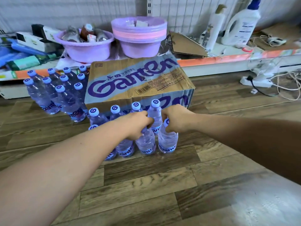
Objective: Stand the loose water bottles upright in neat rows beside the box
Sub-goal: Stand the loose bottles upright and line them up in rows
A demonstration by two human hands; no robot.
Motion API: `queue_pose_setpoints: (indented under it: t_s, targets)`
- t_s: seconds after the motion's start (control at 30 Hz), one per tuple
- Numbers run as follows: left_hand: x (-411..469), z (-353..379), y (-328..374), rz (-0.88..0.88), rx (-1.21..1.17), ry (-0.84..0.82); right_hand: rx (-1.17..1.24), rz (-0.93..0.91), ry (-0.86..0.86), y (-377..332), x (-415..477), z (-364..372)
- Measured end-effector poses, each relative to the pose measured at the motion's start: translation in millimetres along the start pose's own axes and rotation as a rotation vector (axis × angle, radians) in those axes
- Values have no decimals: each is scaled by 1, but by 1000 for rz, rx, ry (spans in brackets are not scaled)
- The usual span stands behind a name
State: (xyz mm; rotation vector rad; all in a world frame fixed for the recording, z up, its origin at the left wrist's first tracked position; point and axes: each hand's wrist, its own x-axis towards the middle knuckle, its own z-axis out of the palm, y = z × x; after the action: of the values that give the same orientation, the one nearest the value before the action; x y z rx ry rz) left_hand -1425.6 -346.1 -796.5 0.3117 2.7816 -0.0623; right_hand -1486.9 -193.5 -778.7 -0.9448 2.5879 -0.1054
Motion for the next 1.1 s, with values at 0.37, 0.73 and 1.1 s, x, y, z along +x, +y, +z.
queue_pose_setpoints:
  t_s: [0.37,0.73,1.1]
  targets:
    - [24,3,-23,-35,-42,-4,169,34,54,14,26,13]
    - [16,9,-22,-100,-118,25,79,43,140,7,39,27]
    - [-35,-15,-70,-184,-100,231,-250,-138,266,-43,51,-12]
